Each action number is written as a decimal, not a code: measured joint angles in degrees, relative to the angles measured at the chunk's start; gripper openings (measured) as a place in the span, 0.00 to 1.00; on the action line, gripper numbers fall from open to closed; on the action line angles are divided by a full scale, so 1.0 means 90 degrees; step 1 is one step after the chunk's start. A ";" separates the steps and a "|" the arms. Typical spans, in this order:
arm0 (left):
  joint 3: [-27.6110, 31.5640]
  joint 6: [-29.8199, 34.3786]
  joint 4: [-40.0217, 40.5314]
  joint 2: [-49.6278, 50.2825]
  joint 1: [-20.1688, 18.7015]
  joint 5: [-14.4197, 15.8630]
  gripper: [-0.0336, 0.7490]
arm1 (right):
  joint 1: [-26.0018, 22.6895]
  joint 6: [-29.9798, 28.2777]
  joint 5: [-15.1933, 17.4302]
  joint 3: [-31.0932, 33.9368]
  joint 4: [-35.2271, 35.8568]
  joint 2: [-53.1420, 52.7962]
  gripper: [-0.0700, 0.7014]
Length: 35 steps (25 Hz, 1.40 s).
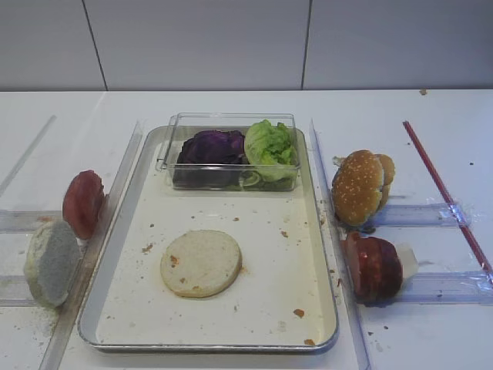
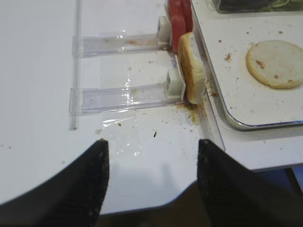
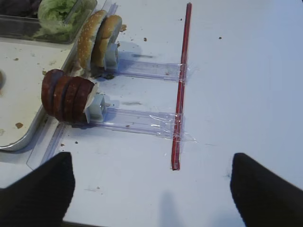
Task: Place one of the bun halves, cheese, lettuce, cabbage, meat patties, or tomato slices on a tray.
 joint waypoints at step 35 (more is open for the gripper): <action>0.0040 0.0450 -0.0313 -0.0101 0.0395 -0.0064 0.42 | 0.0000 0.0000 0.0000 0.0000 0.0000 0.0000 0.99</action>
